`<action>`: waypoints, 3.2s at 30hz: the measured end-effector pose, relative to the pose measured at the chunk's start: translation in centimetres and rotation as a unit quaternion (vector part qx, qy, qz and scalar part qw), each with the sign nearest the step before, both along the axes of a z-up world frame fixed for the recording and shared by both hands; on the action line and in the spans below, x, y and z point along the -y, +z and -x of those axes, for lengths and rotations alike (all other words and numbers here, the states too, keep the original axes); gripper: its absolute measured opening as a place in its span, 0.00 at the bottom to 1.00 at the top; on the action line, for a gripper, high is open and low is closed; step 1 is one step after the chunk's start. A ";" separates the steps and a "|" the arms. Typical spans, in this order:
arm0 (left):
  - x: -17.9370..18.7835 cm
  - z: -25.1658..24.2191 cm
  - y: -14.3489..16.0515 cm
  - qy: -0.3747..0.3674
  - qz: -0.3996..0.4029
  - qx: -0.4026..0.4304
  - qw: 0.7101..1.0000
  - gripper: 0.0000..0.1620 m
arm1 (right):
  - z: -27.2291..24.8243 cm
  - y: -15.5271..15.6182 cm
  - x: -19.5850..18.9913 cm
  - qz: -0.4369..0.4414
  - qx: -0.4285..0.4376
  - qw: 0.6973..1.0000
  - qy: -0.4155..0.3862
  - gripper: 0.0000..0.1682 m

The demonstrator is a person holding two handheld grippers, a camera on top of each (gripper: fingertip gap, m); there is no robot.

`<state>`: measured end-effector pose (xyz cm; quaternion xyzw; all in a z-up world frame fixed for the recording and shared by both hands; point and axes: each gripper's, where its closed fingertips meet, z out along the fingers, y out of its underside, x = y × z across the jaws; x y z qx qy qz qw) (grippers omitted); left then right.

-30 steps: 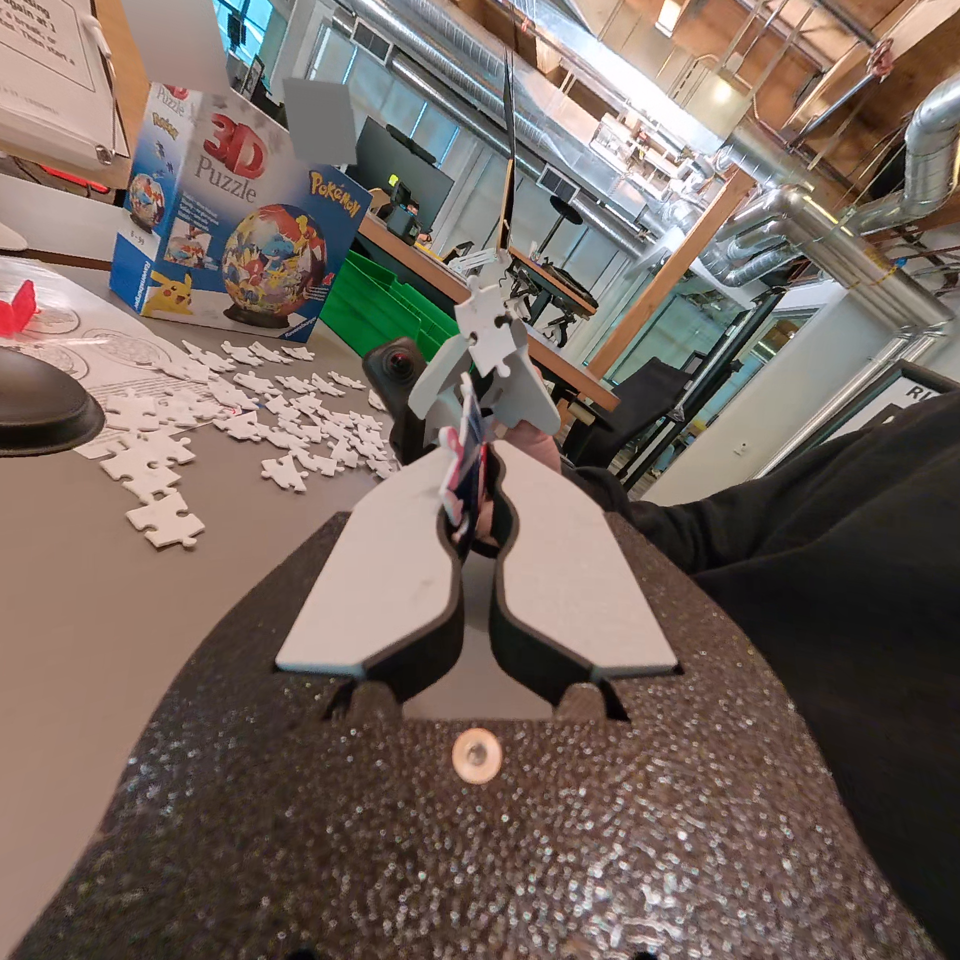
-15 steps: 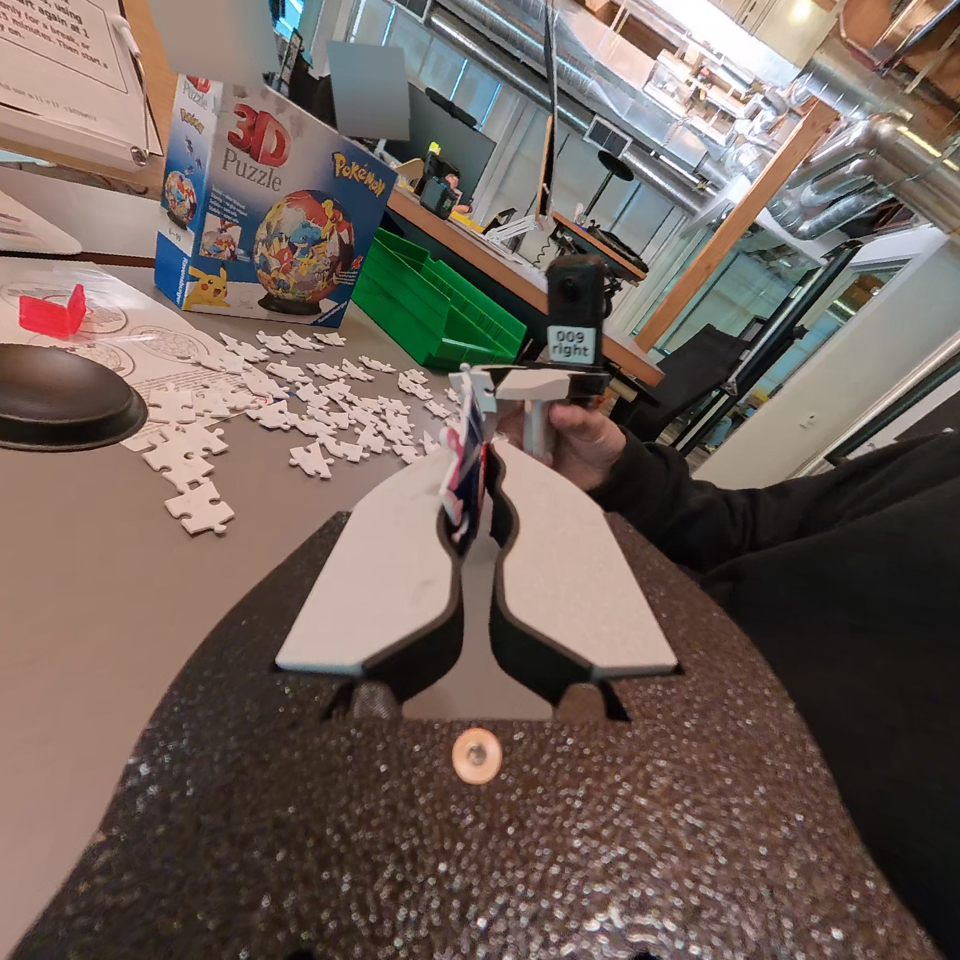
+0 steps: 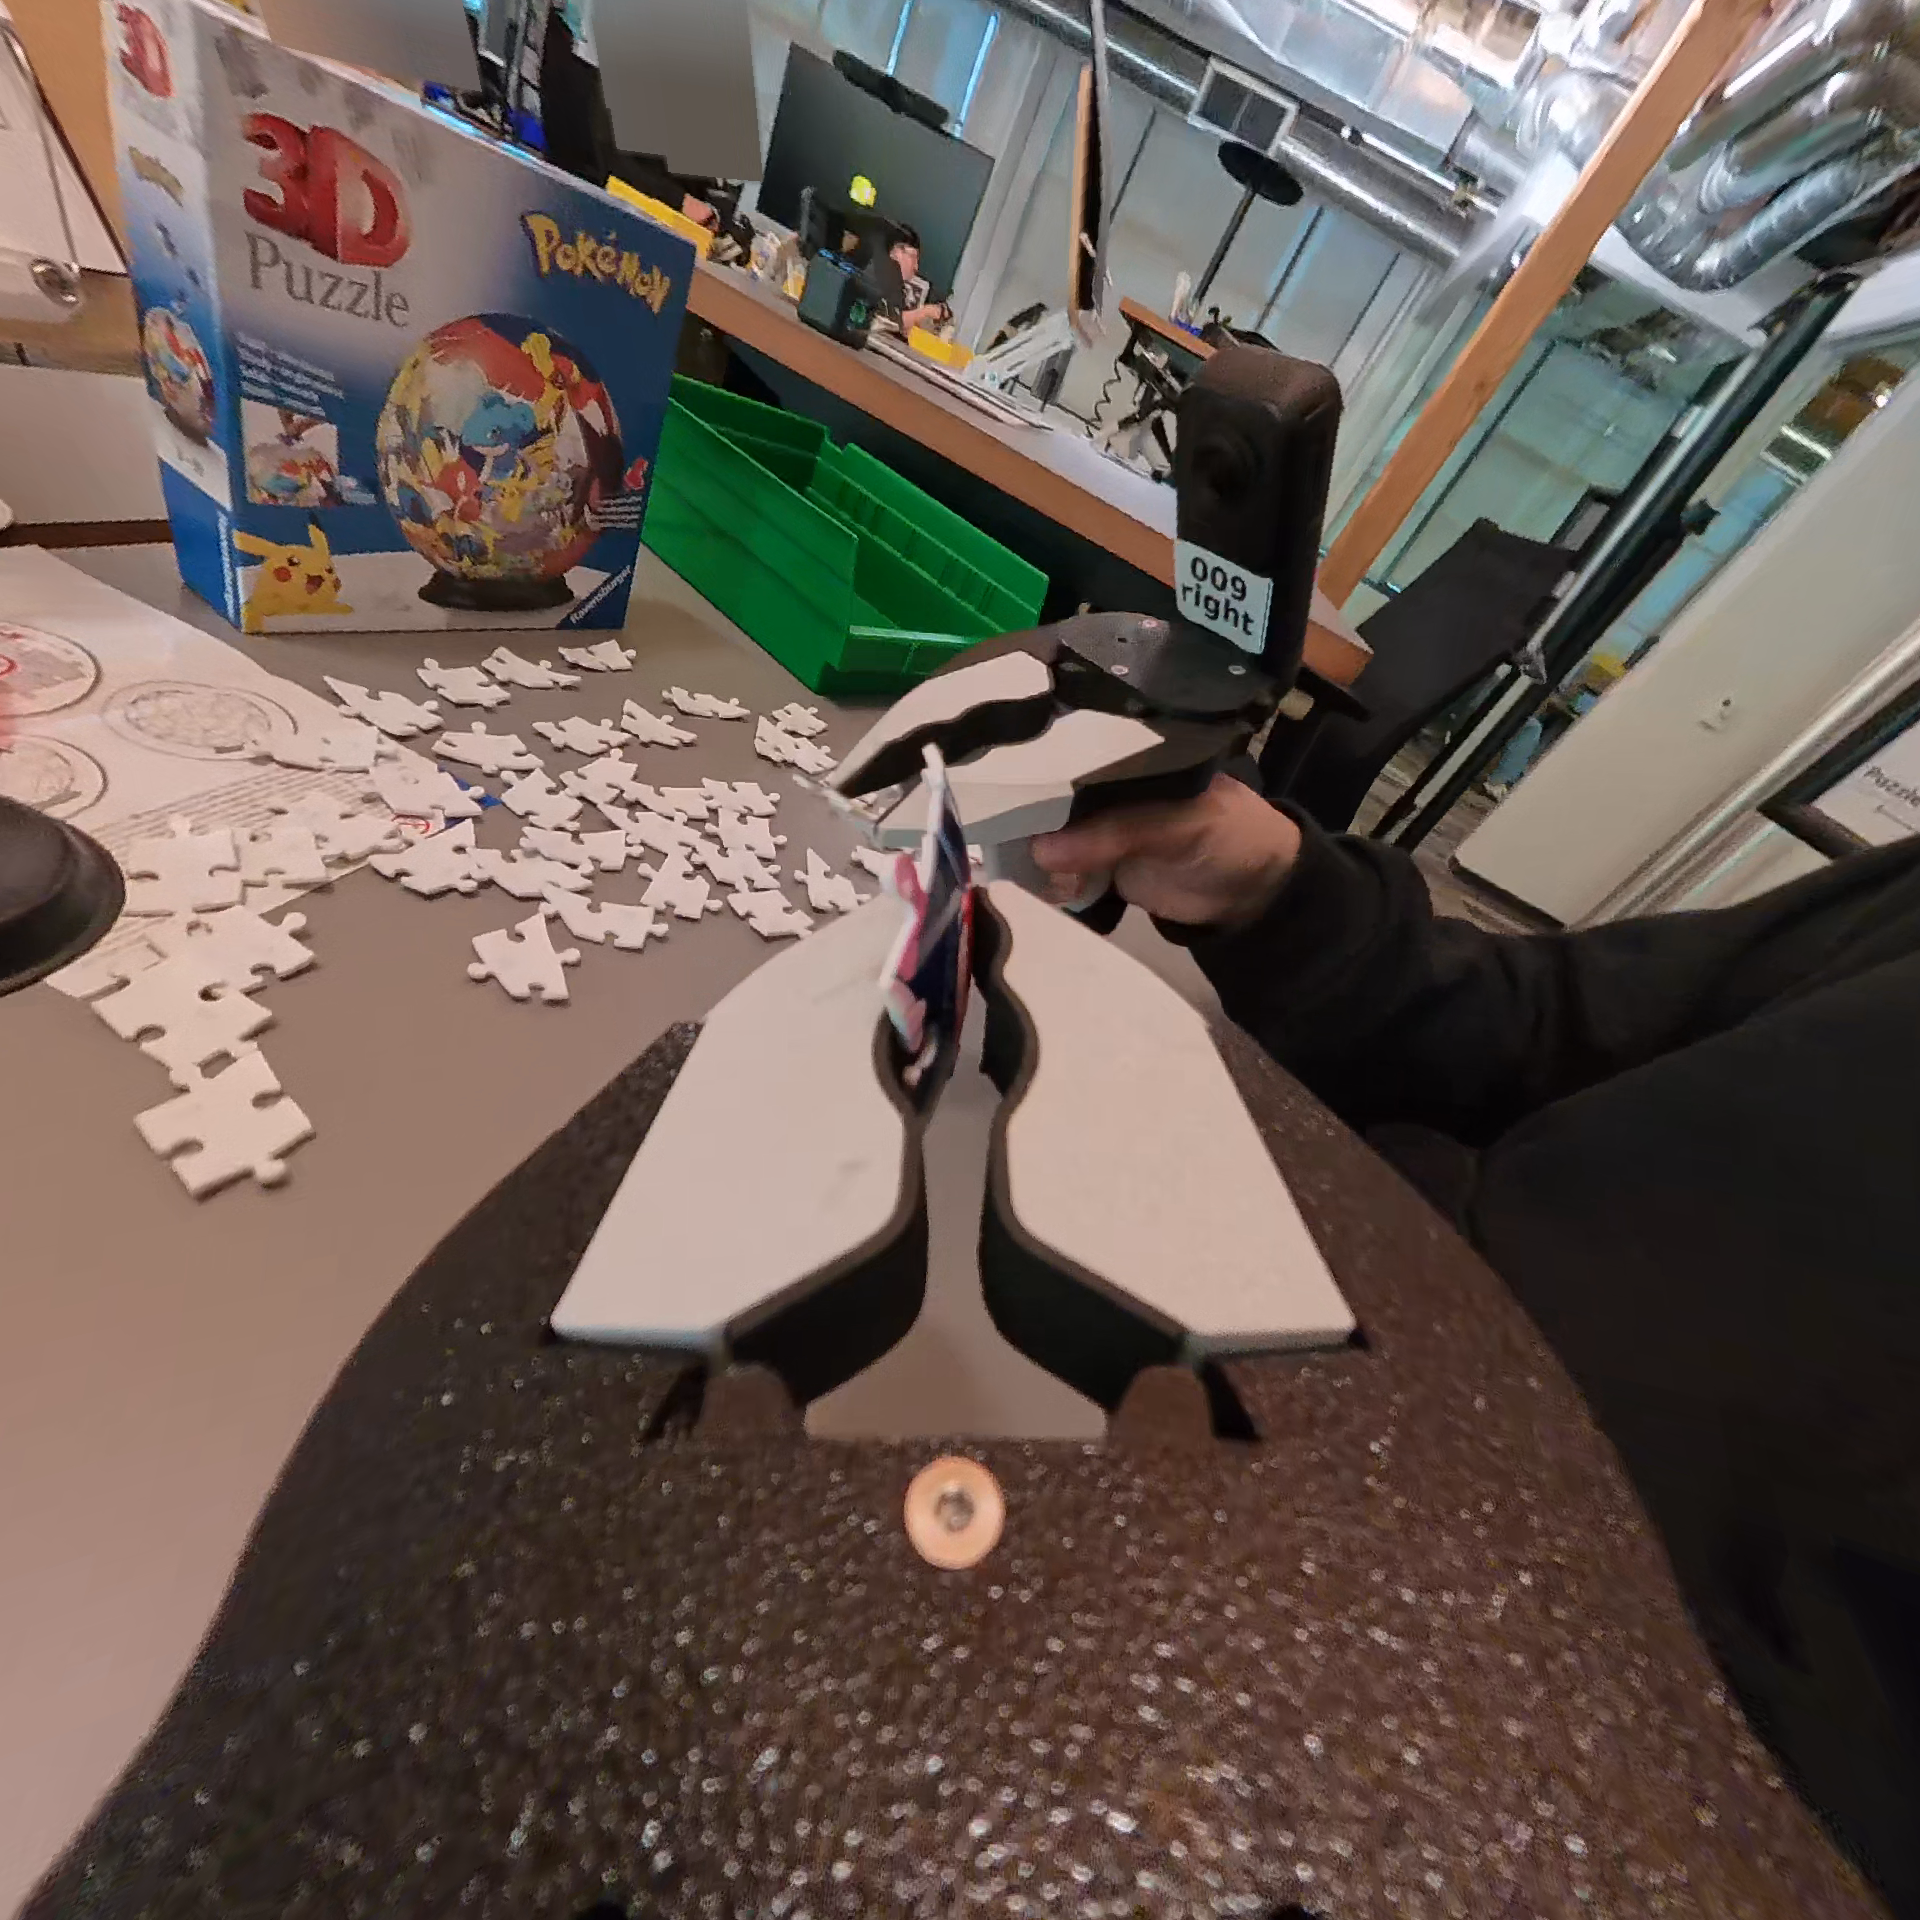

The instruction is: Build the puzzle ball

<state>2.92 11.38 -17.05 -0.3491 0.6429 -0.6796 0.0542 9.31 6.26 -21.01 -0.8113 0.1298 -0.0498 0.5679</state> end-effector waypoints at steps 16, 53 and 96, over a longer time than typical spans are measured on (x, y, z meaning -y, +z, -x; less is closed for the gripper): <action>-8.8 -12.0 -1.9 0.147 0.029 0.136 0.979 0.02 | -3.8 -2.9 -9.3 0.001 0.292 0.955 0.060 0.10; -3.4 -15.9 5.8 -0.080 0.176 0.109 0.975 0.02 | -1.3 -0.8 -7.7 -0.086 0.333 0.936 0.068 0.10; -7.7 -20.9 -2.7 0.031 0.005 -0.021 0.999 0.02 | -1.6 0.5 -6.5 -0.135 0.326 0.934 0.053 0.10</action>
